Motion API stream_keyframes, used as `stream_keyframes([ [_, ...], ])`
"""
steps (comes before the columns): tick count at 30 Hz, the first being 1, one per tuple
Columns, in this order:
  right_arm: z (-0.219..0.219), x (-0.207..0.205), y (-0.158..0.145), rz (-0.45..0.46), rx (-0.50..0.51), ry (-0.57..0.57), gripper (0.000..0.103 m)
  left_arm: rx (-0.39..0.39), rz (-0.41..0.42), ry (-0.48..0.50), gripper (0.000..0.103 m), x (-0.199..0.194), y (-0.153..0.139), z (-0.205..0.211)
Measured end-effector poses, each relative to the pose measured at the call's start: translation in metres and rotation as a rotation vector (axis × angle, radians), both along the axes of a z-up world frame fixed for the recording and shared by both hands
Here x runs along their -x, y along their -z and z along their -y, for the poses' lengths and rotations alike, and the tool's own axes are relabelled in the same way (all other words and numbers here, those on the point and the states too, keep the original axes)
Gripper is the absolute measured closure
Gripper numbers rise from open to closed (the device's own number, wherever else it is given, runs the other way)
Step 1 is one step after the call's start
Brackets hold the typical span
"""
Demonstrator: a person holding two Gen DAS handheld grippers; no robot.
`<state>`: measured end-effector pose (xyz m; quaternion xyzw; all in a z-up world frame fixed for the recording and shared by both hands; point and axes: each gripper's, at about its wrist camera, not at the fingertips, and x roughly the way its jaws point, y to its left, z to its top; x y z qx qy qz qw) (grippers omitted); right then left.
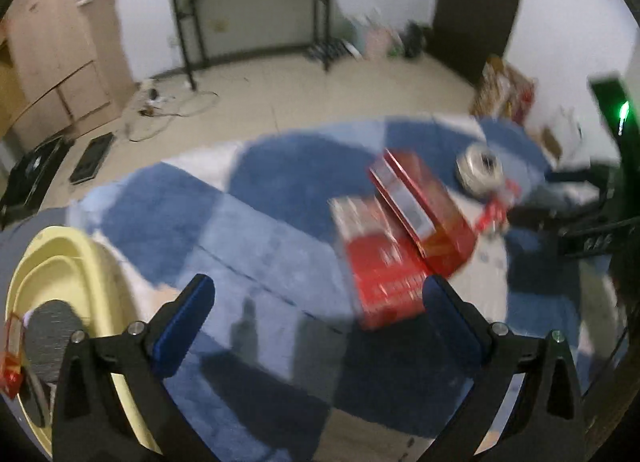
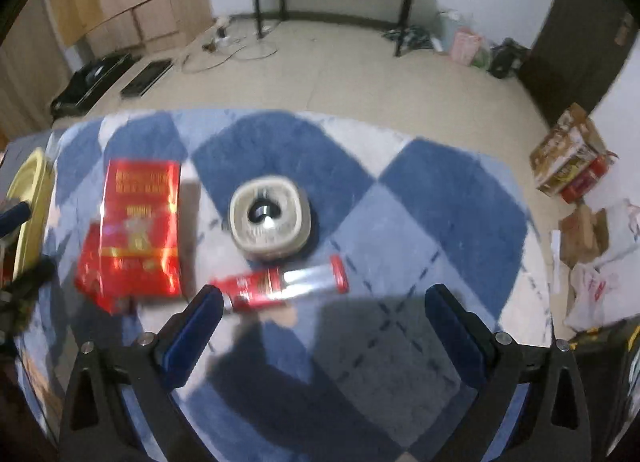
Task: Organize rigid objects
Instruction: 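Grasp the white-red pack with the left gripper while the right grasps the red tube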
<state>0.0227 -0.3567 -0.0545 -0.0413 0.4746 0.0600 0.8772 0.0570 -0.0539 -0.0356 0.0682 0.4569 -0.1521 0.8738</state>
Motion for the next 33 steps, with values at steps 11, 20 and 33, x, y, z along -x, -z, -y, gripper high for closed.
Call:
stream_keyframes([
  [11,0.031,0.009,0.016,0.031,-0.080,-0.075,0.000,0.025,-0.064,0.016,0.000,-0.004,0.033,0.034],
  [20,0.005,0.017,0.029,0.085,-0.053,-0.160,0.000,0.006,-0.016,-0.027,0.000,-0.006,0.038,0.046],
  [33,-0.022,-0.004,0.038,0.044,0.036,-0.145,0.000,0.036,-0.019,-0.058,0.043,-0.012,0.031,0.019],
])
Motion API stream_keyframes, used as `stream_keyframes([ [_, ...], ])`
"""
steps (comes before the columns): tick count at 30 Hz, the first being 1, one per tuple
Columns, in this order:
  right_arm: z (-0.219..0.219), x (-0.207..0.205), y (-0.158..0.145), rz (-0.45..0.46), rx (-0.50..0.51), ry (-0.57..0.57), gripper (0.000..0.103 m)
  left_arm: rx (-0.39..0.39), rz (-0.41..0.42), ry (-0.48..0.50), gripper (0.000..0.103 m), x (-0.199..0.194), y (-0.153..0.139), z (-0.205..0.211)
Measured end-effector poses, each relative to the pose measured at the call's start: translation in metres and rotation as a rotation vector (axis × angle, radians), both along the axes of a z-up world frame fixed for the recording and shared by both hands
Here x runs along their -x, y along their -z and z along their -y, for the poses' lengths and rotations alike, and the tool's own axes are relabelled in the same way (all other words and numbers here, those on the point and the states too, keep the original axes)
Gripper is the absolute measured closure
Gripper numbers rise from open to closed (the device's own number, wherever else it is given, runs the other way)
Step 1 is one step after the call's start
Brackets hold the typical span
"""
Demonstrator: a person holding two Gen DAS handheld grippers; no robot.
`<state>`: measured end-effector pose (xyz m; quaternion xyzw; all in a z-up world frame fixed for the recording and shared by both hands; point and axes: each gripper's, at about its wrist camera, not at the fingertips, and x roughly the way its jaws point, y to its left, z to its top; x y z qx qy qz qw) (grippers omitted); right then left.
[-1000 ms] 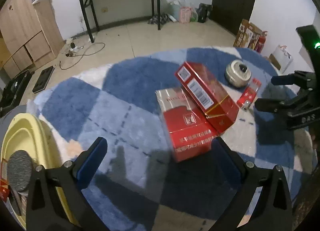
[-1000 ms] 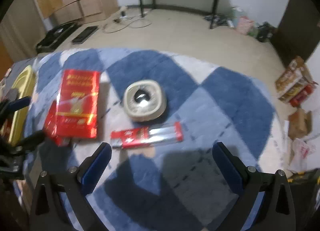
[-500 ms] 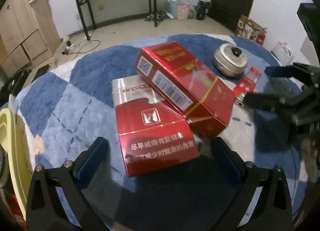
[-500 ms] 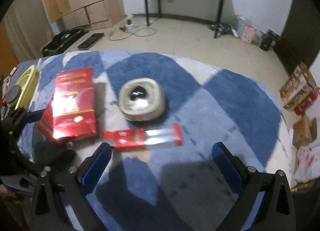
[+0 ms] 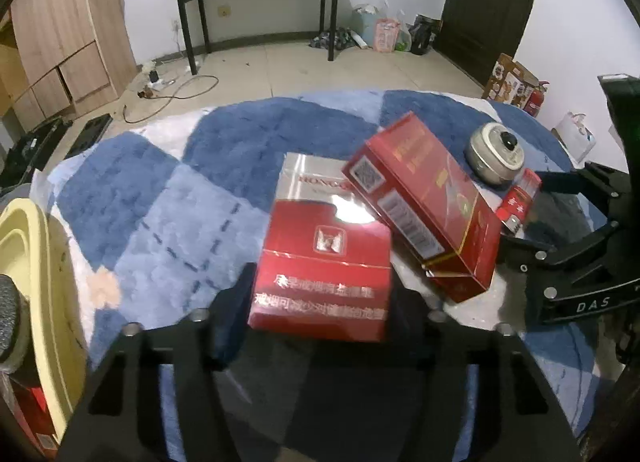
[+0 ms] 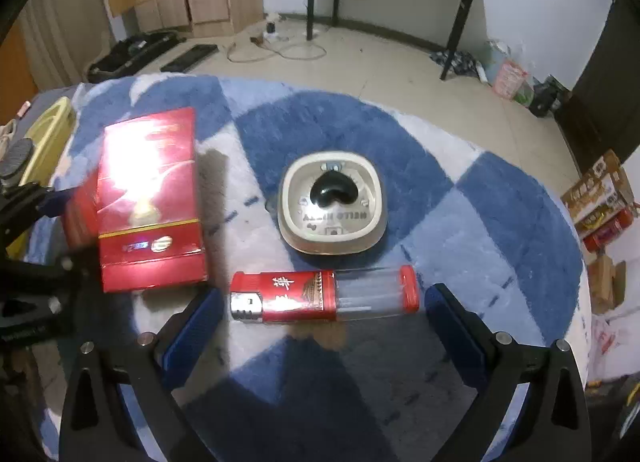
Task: Organize rigid objects
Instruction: 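Grasp the white-red pack with the left gripper while the right grasps the red tube, then drop the pack and the red tube into the yellow tray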
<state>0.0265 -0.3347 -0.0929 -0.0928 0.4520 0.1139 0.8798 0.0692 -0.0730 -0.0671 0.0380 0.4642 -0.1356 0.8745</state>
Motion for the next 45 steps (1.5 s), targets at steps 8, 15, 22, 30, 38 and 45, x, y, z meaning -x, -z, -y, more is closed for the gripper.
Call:
stream_keyframes([
  [8,0.000,-0.003,-0.011,-0.001,0.005,-0.002,0.021,0.006,0.042,-0.011,0.044,0.000,-0.016,-0.017],
  [15,0.009,0.011,-0.019,0.014,-0.003,-0.003,0.021,0.043,0.112,-0.081,0.046,0.003,-0.048,-0.057],
  [22,0.007,0.048,-0.076,0.189,-0.081,-0.001,0.021,0.073,0.214,-0.240,0.046,0.019,-0.096,-0.143],
  [30,-0.133,0.081,-0.098,0.266,-0.174,-0.387,0.021,0.039,0.200,-0.559,0.046,0.064,-0.105,-0.285],
  [38,-0.282,0.121,-0.058,0.178,-0.104,-0.696,0.021,0.168,0.146,-0.666,0.046,0.056,-0.068,-0.337],
  [45,-0.326,0.118,-0.038,0.163,-0.063,-0.761,0.021,0.151,0.065,-0.598,0.046,0.030,-0.047,-0.322],
])
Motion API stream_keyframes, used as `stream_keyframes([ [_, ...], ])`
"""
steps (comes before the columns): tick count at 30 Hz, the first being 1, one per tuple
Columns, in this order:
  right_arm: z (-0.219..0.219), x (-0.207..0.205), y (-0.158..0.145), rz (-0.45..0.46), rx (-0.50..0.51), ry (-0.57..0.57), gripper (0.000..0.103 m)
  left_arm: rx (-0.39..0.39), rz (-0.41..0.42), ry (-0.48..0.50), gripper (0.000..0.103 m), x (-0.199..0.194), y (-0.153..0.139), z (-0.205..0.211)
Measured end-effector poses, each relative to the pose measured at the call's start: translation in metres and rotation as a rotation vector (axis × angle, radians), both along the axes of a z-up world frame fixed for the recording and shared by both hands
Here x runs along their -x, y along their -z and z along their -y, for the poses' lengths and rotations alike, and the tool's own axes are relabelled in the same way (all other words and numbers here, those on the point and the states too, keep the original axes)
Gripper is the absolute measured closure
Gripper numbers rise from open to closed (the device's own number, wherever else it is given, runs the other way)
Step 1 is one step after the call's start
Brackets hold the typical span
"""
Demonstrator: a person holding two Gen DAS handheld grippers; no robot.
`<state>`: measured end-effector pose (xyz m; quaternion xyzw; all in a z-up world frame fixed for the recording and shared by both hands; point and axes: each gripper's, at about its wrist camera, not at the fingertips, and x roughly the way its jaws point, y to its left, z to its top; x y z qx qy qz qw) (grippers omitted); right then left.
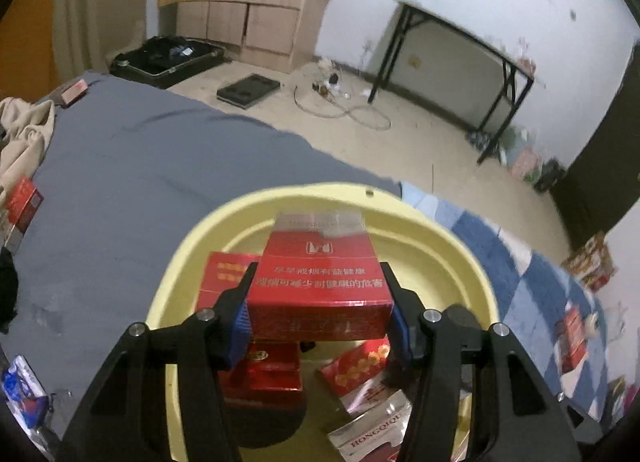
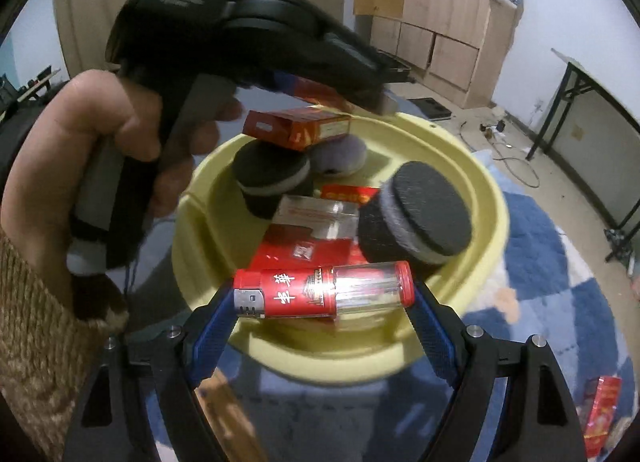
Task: Organize rigid objects
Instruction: 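Drop the pack and the red tube into the yellow tray, then grasp the red Diamond pack with the left gripper while the right grasps the beige ashtray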
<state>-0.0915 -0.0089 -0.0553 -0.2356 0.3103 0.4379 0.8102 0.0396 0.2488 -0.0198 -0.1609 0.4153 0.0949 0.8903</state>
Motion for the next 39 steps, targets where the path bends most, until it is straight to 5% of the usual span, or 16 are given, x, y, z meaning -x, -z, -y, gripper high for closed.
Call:
stream_keyframes([
  [10,-0.028,-0.018,0.012,-0.023,-0.029,-0.009,0.021,-0.143,-0.062,0.050,0.045,-0.012,0.008,0.026],
  [18,-0.033,-0.019,0.017,-0.007,-0.023,-0.014,0.020,-0.111,-0.072,0.003,0.017,-0.011,0.007,0.018],
  [20,-0.032,-0.021,0.017,-0.009,-0.020,-0.010,0.010,-0.075,-0.062,-0.020,0.013,-0.009,0.004,0.012],
  [22,-0.031,-0.020,0.016,-0.009,-0.020,-0.012,0.002,-0.062,-0.030,-0.052,0.007,-0.002,-0.006,0.008],
  [27,-0.010,-0.019,-0.002,-0.031,-0.013,0.002,0.000,-0.118,0.082,-0.091,0.000,0.019,-0.043,0.016],
  [33,0.090,-0.037,-0.041,-0.084,-0.048,0.168,0.000,-0.131,0.200,-0.007,0.000,0.030,-0.079,0.059],
  [37,0.212,-0.071,-0.082,-0.013,-0.195,0.459,0.000,-0.075,0.220,0.233,0.000,0.008,-0.075,0.123],
  [39,0.277,-0.089,-0.078,-0.019,-0.207,0.673,0.000,-0.040,0.260,0.388,0.000,-0.005,-0.065,0.166],
])
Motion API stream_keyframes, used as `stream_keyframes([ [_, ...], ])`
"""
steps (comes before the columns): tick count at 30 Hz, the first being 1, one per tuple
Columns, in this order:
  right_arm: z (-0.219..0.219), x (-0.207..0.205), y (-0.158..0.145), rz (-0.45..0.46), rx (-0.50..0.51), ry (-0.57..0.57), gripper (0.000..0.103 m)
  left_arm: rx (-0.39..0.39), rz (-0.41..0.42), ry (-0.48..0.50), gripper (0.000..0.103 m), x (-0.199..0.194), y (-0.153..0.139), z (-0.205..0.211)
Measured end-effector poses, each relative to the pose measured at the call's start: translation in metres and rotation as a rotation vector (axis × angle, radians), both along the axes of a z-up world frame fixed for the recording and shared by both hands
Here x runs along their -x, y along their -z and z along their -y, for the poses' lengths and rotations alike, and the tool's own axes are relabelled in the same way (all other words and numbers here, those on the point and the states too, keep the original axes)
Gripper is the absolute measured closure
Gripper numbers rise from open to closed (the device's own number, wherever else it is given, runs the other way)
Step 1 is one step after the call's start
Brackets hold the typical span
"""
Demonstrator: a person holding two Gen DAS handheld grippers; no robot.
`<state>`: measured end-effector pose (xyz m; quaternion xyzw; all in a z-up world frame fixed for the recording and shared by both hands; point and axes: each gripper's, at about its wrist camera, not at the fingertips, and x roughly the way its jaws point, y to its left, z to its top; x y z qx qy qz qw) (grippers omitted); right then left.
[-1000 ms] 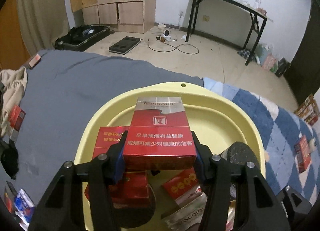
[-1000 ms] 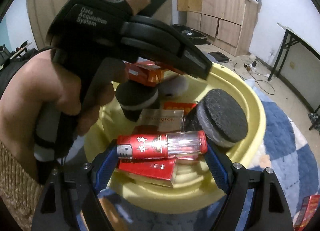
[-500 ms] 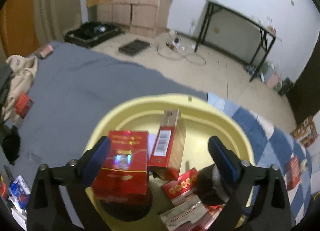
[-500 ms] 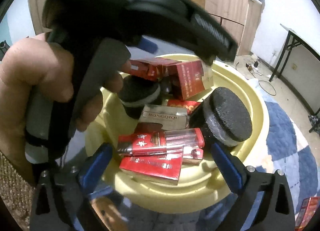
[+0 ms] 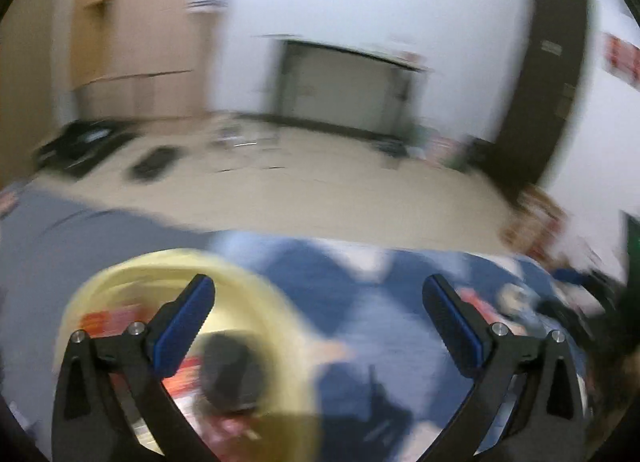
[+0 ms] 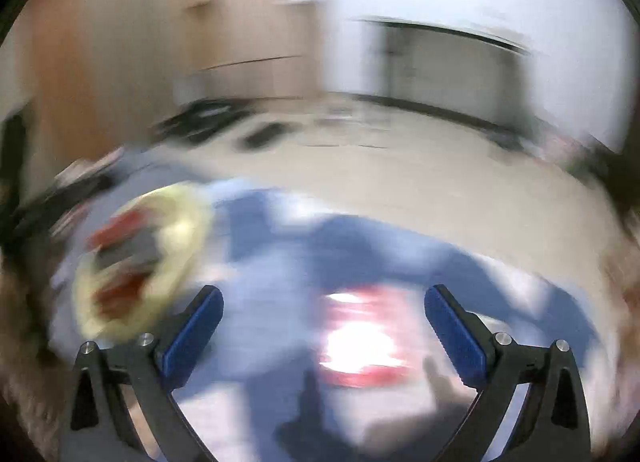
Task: Organize rigid objects
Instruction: 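Grasp the red Diamond pack with the left gripper while the right grasps the beige ashtray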
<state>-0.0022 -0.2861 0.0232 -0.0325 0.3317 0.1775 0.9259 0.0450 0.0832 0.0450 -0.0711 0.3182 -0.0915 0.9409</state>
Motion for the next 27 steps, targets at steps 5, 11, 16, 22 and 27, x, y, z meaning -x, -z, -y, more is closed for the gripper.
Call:
stream_keyframes([
  [5,0.077,-0.033,0.044,-0.109,0.011,0.116,0.000,-0.054,0.139,0.368,0.000,-0.013,0.053,0.114],
  [11,0.088,-0.047,0.064,-0.099,-0.024,0.038,0.000,-0.304,0.067,0.550,0.000,-0.009,0.108,0.188],
  [16,0.092,-0.050,0.077,-0.085,-0.020,0.018,0.000,-0.338,0.051,0.567,0.000,-0.017,0.108,0.196],
  [22,0.079,-0.048,0.091,-0.050,0.028,-0.025,0.000,-0.357,0.025,0.654,0.000,-0.033,0.117,0.203],
  [27,0.066,-0.053,0.101,-0.033,0.067,-0.033,0.000,-0.330,0.039,0.671,0.000,-0.042,0.119,0.199],
])
